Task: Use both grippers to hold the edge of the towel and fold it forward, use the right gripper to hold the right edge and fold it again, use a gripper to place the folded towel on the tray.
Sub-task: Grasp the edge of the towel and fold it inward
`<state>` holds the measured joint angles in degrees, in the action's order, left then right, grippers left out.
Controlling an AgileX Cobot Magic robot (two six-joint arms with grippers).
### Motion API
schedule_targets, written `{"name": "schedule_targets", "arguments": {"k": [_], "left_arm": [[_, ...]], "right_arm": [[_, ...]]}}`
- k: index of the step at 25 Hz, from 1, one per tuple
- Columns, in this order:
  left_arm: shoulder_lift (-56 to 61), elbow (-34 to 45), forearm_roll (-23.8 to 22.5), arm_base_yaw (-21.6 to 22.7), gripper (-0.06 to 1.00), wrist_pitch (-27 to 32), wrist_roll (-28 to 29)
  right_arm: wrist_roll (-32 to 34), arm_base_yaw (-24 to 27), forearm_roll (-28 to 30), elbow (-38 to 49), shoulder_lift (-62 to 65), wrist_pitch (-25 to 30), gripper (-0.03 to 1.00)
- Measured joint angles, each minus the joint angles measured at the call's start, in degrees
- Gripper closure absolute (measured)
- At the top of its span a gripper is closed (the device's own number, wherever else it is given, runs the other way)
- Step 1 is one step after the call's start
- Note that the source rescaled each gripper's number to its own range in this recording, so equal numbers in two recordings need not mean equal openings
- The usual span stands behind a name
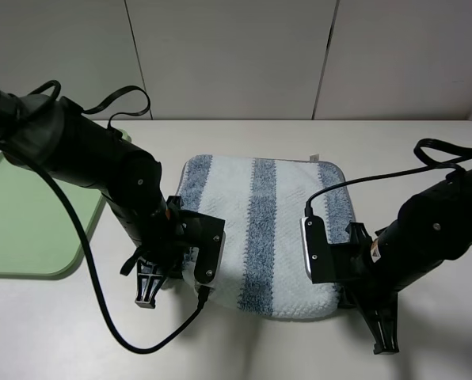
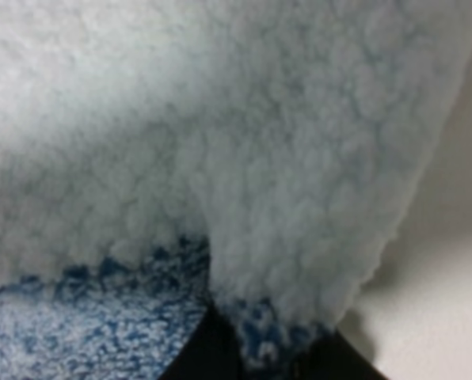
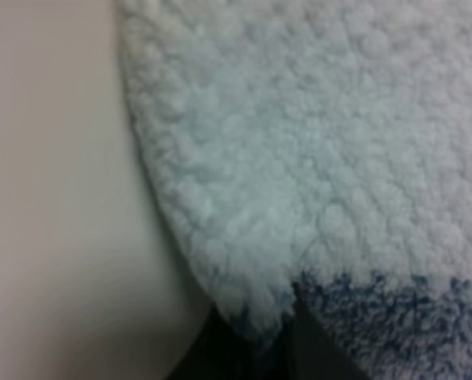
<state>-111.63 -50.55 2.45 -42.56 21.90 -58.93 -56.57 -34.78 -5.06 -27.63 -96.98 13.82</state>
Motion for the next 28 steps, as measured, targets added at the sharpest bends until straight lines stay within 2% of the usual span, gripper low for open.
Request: {"name": "schedule_targets", "arguments": {"k": [7,20,28], "left_arm": [[0.0,0.0,0.0,0.0,0.94,0.0,0.0],[0.0,0.0,0.0,0.0,0.94,0.4,-0.1],[1.4,0.2,0.4,-0.1,0.94,7.1,-0.1]], "right_arm": [[0.0,0.0,-0.1,0.1,-0.2,-3.3,0.96],[0.0,0.0,0.5,0.1,-0.2,-2.9,0.97],[0.0,0.0,1.3,0.1,2.3,1.4,0.97]]}}
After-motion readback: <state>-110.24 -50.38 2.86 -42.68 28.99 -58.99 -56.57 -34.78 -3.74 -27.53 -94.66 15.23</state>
